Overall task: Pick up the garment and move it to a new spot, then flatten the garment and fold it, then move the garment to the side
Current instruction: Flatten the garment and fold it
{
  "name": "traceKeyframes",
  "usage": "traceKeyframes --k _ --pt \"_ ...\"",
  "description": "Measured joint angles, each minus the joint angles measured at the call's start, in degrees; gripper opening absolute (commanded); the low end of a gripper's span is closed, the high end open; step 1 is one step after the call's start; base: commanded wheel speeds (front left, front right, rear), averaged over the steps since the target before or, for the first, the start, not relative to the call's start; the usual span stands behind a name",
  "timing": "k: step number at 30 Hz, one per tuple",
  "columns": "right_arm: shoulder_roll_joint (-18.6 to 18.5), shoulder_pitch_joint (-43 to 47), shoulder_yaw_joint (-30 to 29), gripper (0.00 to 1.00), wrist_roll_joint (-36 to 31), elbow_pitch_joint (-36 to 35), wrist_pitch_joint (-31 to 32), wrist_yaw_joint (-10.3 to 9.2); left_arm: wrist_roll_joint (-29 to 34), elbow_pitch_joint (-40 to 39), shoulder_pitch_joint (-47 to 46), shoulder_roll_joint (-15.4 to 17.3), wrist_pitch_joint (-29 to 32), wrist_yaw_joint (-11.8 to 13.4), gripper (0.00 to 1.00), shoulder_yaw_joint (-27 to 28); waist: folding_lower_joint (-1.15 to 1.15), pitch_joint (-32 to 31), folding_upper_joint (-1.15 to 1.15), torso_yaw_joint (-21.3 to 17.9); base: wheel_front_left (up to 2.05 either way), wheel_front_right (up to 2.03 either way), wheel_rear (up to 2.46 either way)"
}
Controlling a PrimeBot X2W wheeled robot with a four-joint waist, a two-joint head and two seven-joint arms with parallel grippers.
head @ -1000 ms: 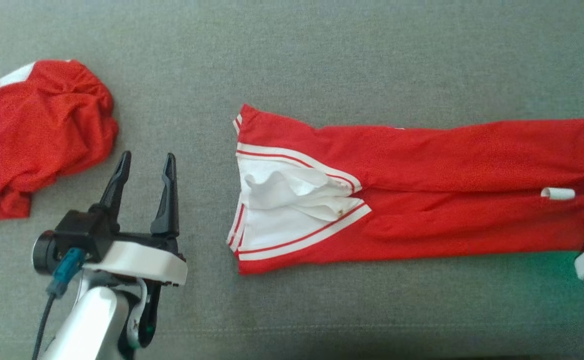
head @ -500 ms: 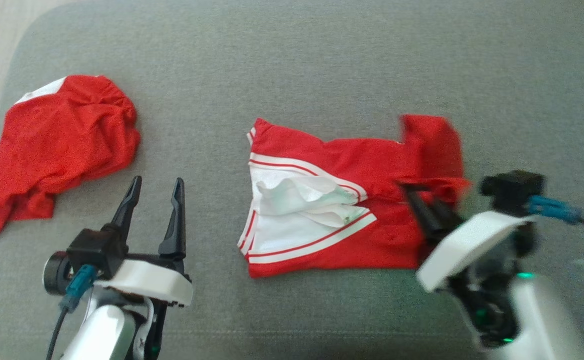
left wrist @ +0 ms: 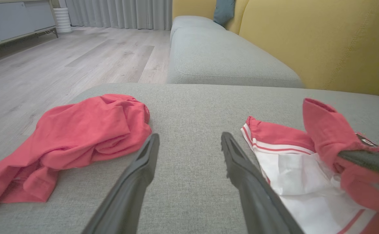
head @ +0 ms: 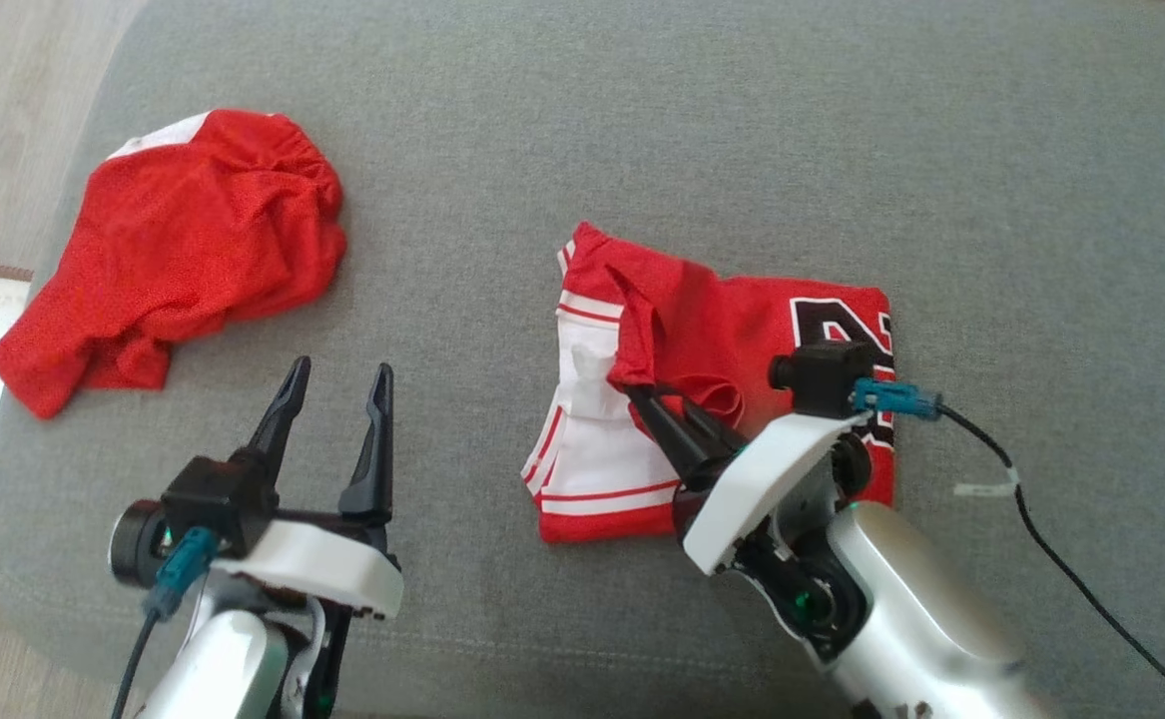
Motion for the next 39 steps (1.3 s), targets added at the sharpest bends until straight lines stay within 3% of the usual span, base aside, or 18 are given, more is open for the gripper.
traceKeyframes --k 2,11,17,24,30,39 --pt "-0.20 -1.08 1.27 1.00 0.80 1.81 -2.32 0.00 0.00 0.21 -0.42 -0.10 -0.01 0.00 1.00 -0.01 0.00 0.16 0.00 0.17 0.00 0.00 0.00" --pt "-0.44 -6.11 3.70 1.00 -2.99 0.85 -13.65 0.00 -0.01 0.56 -0.52 -0.21 -0.09 0.22 1.00 0.14 0.00 0.16 0.00 -0.88 0.00 0.00 0.00" --pt "-1.40 -6.16 -5.71 1.00 -12.43 -2.71 -17.82 0.00 -0.01 0.56 -0.48 -0.20 -0.15 0.47 1.00 0.31 0.00 -0.41 0.00 -2.39 0.00 0.00 0.00" --pt "-6.00 3.18 -21.67 1.00 -23.79 -10.80 -14.89 0.00 0.00 -0.32 -0.41 0.05 -0.16 1.24 1.00 0.69 0.00 -1.08 0.00 -4.15 0.00 0.00 0.00" --pt "-6.26 15.24 -32.66 1.00 -28.37 -17.85 -9.94 0.00 0.00 -0.79 -0.27 0.66 -0.16 1.80 1.00 1.69 0.00 -2.20 0.00 -5.22 0.00 0.00 0.00" --pt "-2.97 23.31 -36.48 1.00 -31.20 -25.99 -5.58 0.00 -0.01 -1.04 2.35 1.60 -0.18 2.03 1.00 1.99 0.00 -5.63 0.00 -6.44 0.00 0.00 0.00"
